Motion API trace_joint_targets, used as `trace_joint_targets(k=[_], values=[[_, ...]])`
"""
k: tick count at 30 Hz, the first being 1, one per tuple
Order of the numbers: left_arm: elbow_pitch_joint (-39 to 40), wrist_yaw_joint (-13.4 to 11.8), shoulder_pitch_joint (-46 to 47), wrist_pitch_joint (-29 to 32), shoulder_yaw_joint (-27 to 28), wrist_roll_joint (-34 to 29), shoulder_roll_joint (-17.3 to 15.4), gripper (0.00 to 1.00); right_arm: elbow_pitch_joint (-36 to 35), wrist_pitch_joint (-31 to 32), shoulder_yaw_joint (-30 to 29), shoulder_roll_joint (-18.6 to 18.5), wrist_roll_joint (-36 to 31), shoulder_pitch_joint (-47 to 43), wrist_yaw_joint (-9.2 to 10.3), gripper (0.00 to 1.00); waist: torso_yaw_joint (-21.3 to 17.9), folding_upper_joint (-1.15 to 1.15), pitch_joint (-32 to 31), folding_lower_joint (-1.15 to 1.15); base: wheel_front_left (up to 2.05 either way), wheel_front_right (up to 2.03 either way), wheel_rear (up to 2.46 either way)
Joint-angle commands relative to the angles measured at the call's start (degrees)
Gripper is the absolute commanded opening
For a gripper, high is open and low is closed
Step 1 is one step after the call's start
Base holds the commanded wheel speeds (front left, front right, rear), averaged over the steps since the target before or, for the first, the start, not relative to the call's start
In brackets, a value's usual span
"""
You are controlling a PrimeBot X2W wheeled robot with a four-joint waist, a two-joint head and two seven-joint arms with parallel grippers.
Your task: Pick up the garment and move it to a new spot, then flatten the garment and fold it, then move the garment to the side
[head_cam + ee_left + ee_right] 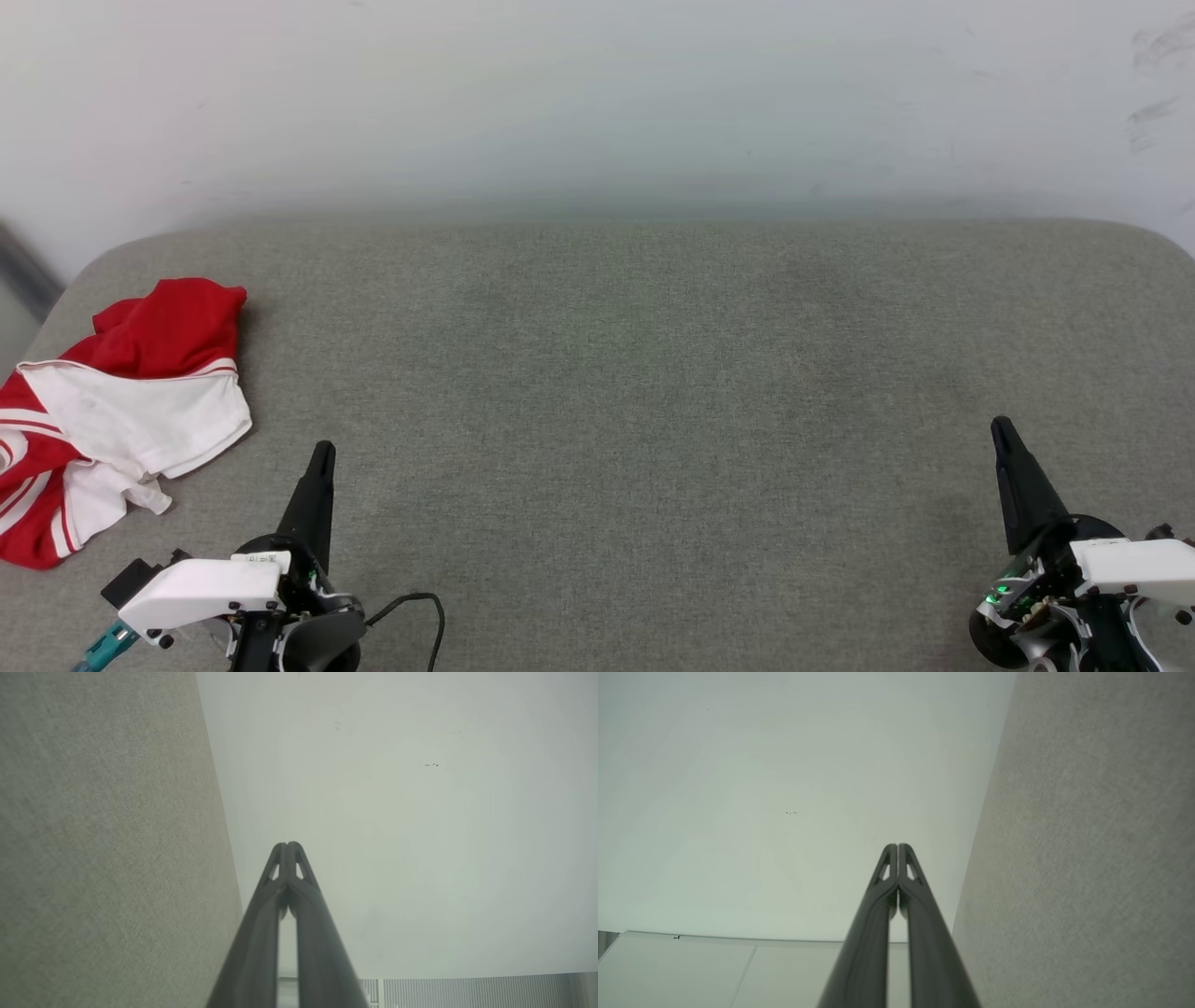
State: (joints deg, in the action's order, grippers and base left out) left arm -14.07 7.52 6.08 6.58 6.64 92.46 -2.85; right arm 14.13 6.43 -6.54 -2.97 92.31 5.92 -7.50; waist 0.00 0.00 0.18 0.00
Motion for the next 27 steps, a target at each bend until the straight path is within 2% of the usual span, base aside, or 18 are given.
trace_joint_targets(k=[1,26,27], values=[[-0.01,0.21,0.33,0.11,0.07,-0.10,0.13,0.00,0.06,0.10,0.00,0.22,0.21,0.65,0.02,0.00,0.00,0.00,0.00,0.00,0.00,0.00,0.00],[-0.01,0.21,0.33,0.11,0.06,-0.10,0.13,0.00,0.06,0.10,0.01,0.22,0.21,0.65,0.02,0.00,0.00,0.00,0.00,0.00,0.00,0.00,0.00],[-0.16,-0.02,-0.07,-0.03,-0.05,-0.01,0.01,1.00,0.13,-0.02,0.02,0.00,-0.01,-0.09,0.00,1.00,0.00,0.00,0.00,0.00,0.00,0.00,0.00]])
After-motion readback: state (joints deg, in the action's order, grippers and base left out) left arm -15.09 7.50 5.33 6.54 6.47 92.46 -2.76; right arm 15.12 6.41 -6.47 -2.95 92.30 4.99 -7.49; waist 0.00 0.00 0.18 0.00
